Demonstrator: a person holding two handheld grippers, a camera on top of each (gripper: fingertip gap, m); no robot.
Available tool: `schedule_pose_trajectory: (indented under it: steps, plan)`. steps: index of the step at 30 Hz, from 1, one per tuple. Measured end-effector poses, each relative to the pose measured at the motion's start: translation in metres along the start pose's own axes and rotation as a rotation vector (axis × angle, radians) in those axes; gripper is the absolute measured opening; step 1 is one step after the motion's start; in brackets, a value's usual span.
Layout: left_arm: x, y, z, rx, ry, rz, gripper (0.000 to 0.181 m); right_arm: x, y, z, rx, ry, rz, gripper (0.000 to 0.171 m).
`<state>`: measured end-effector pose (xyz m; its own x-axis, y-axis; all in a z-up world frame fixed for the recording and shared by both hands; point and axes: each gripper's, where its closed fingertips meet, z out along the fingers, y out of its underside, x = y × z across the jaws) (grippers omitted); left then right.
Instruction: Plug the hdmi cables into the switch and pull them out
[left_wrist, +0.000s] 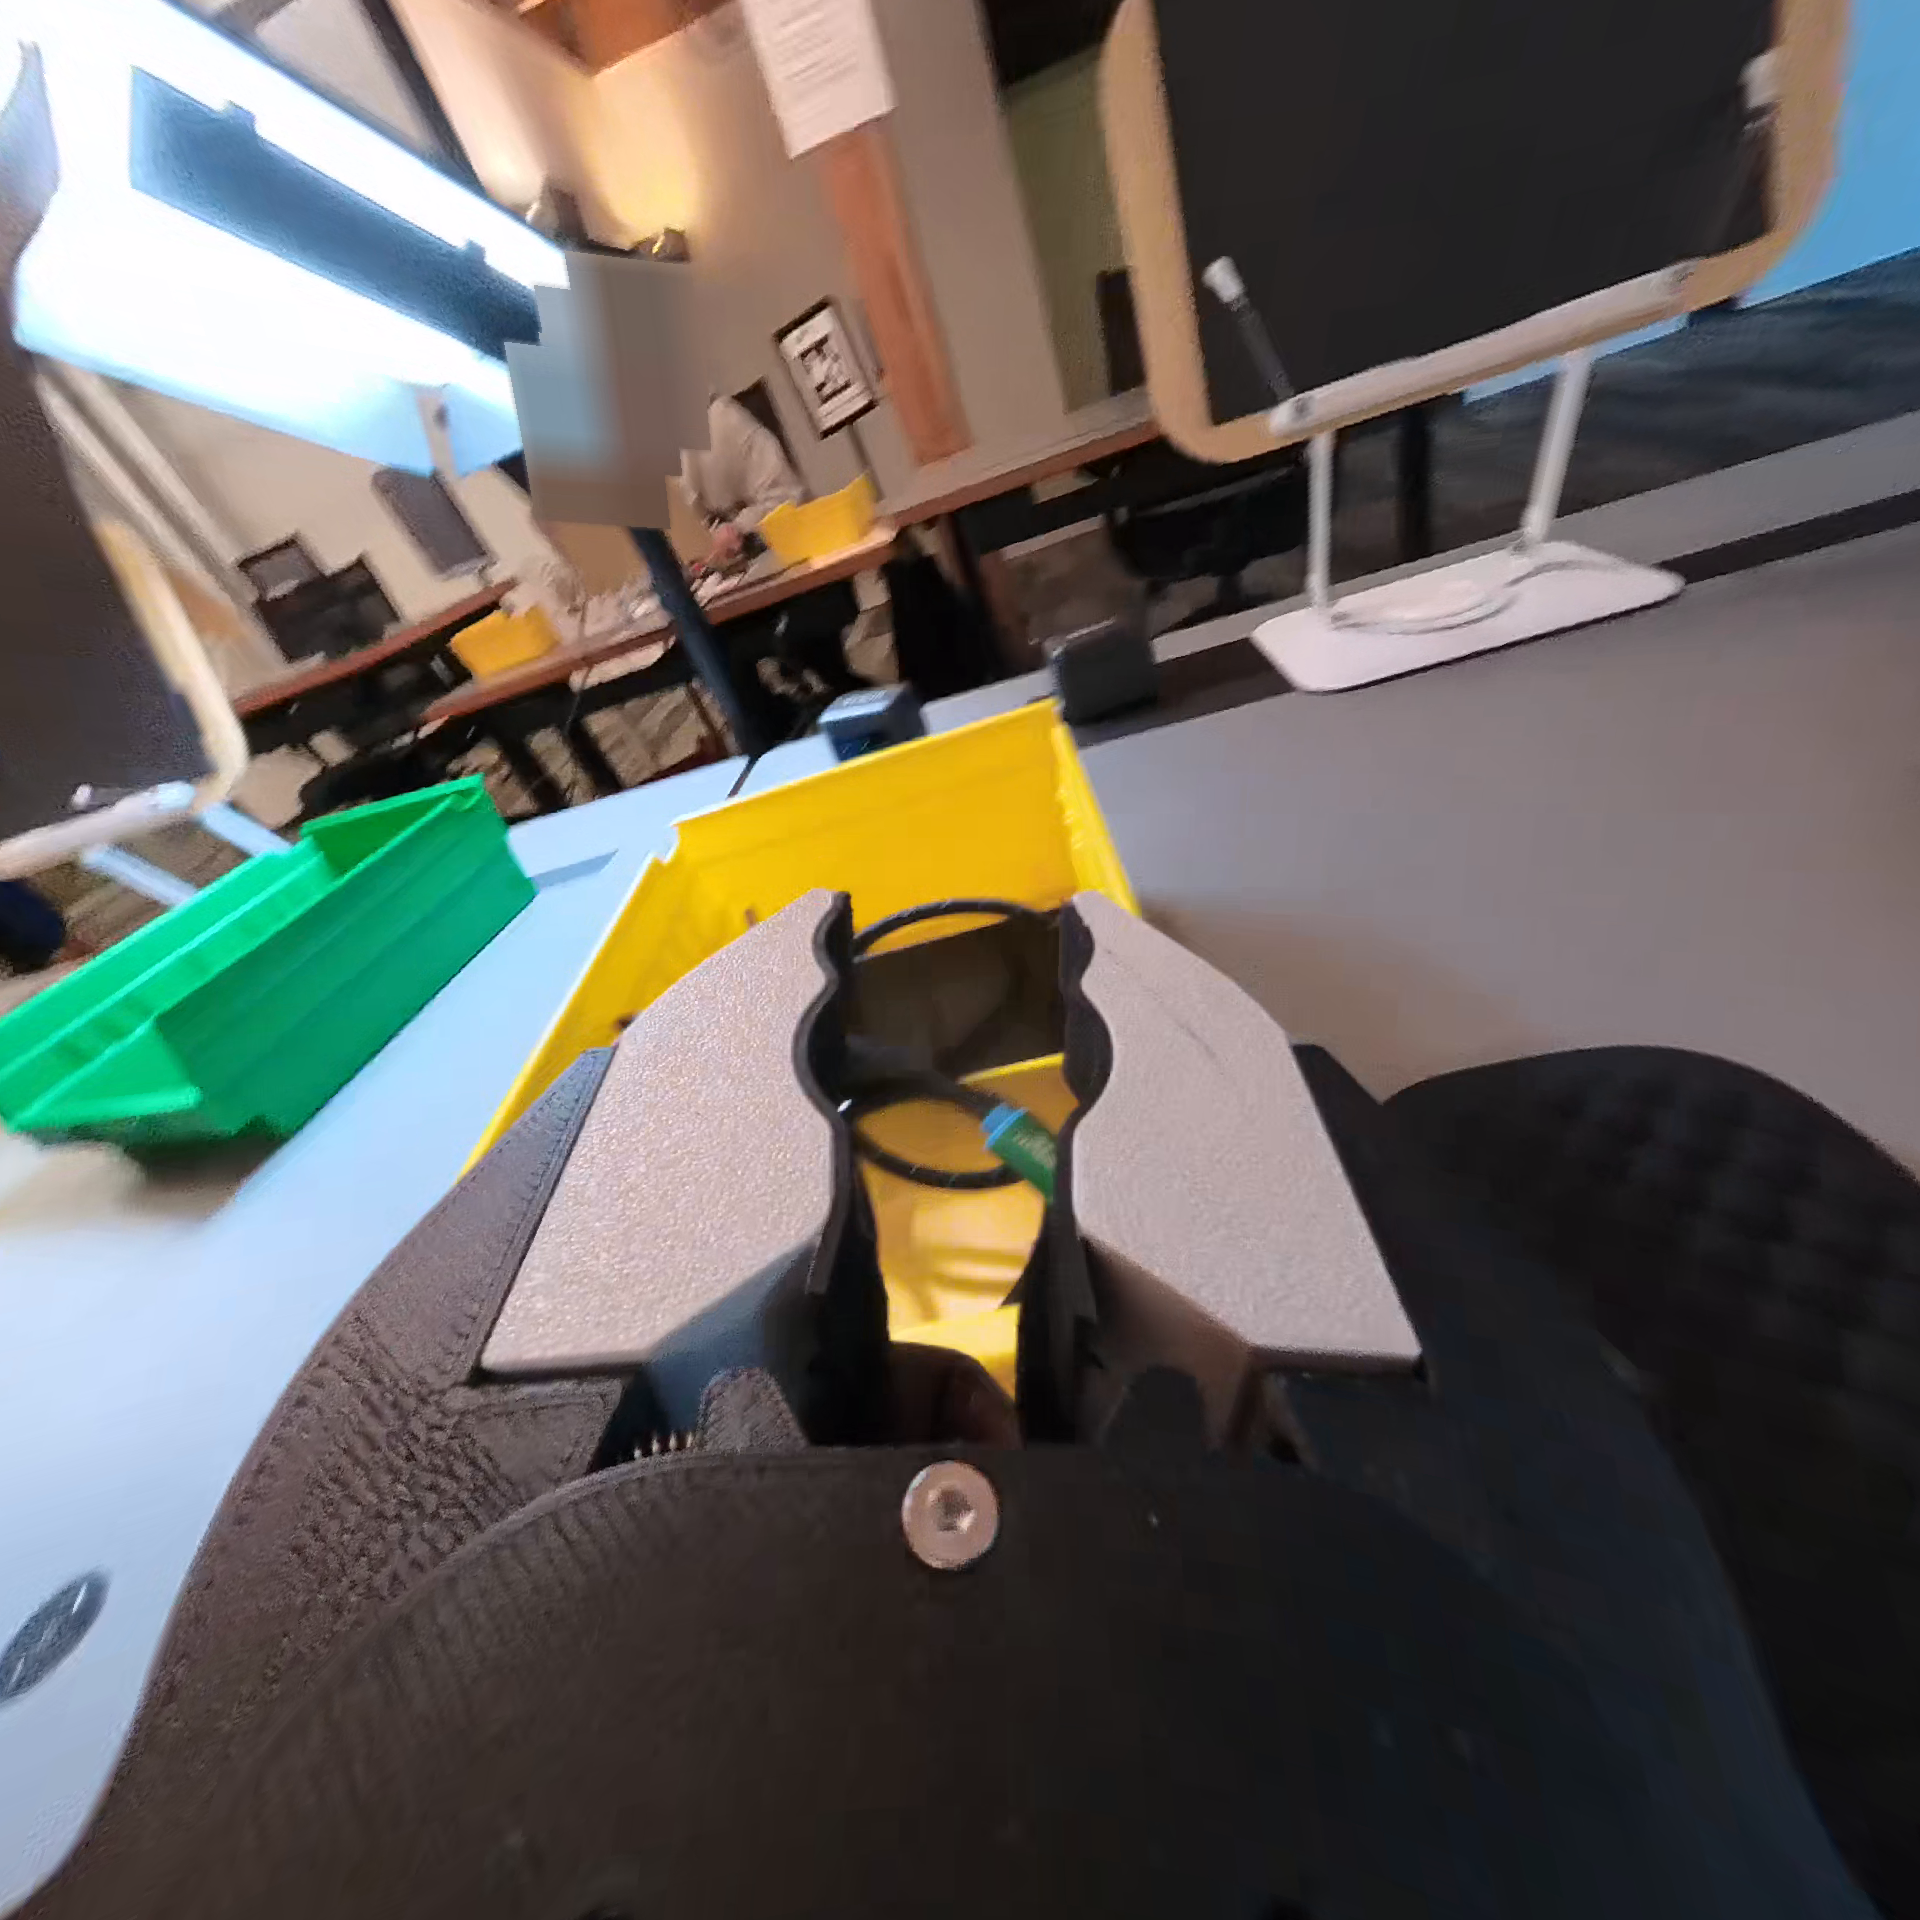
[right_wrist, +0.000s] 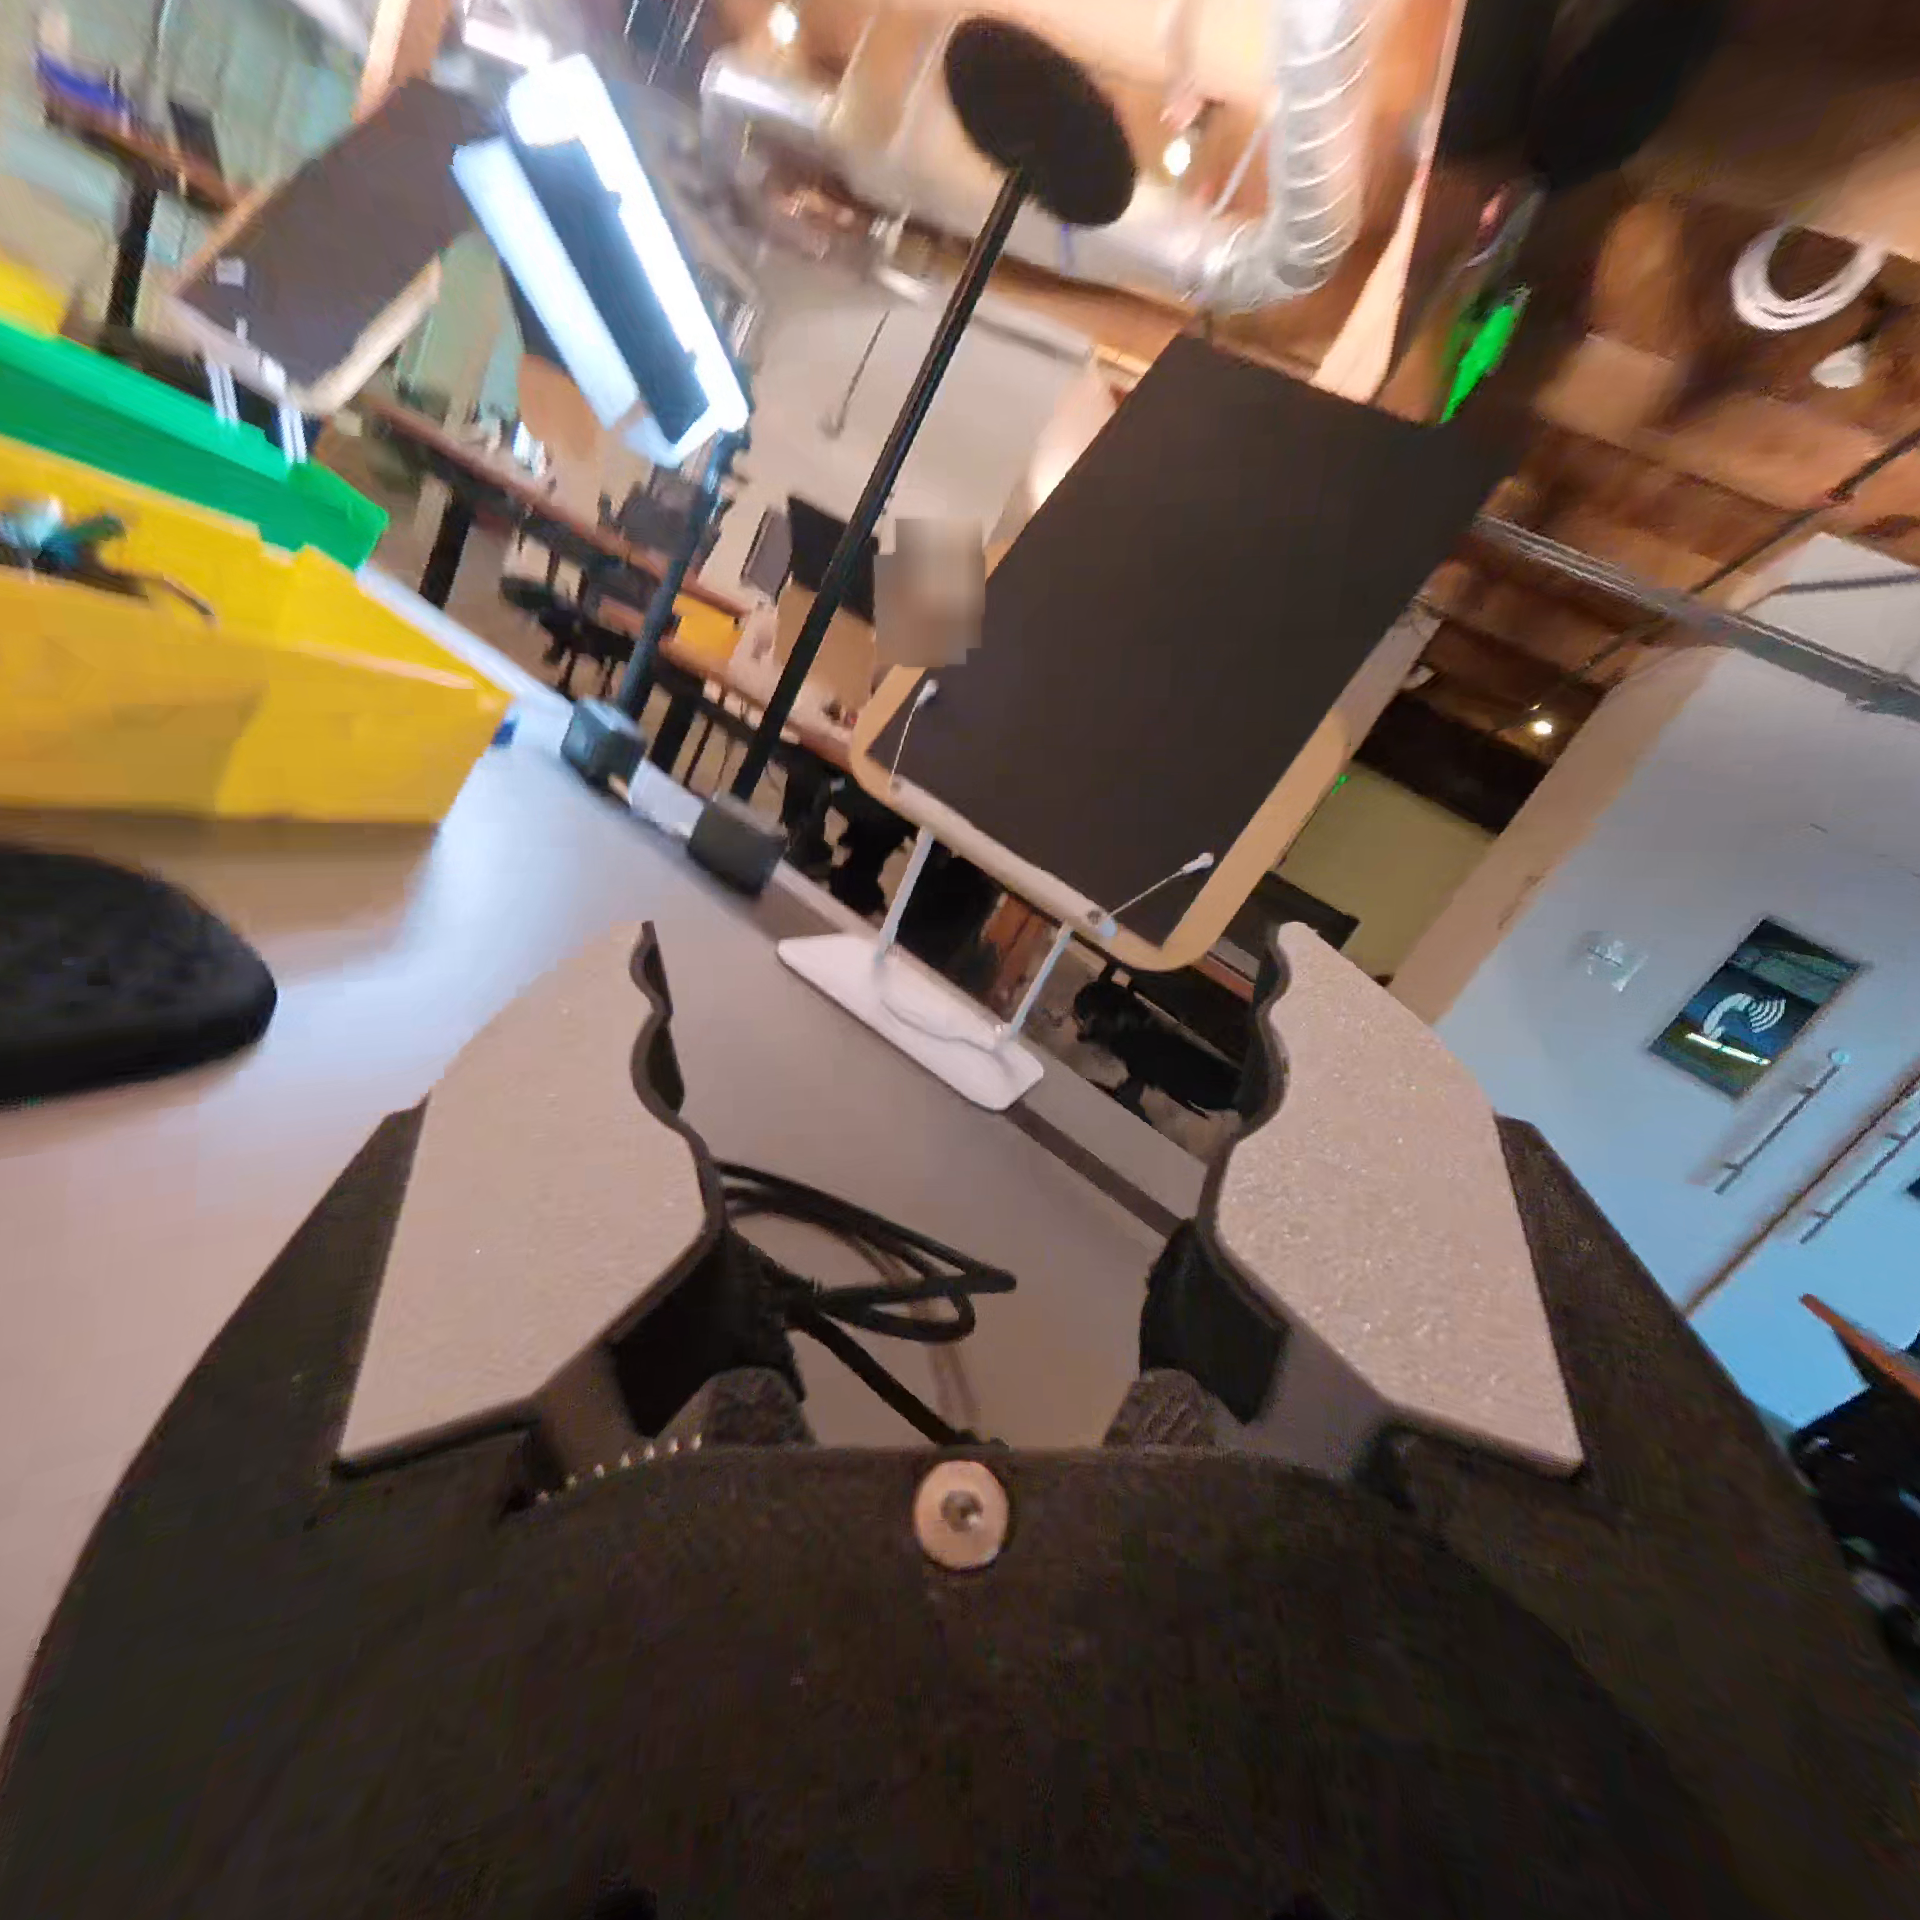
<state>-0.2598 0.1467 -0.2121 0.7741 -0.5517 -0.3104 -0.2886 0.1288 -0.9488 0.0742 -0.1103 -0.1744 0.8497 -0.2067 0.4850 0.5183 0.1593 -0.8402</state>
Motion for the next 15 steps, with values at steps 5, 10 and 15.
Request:
schedule_pose_trajectory:
  steps: [5, 10, 15]
  plan:
    - [-0.024, 0.031, 0.004, -0.151, -0.030, -0.062, 0.041, 0.001, 0.008, -0.002, -0.012, -0.053, 0.142, 0.099]
    - [-0.045, 0.053, 0.036, -0.321, 0.005, 0.070, 0.041, -0.011, 0.023, 0.001, -0.096, -0.109, 0.112, 0.096]
    - [-0.071, 0.089, 0.057, -0.583, 0.086, 0.104, 0.033, -0.020, 0.036, 0.004, -0.201, -0.128, -0.037, 0.094]
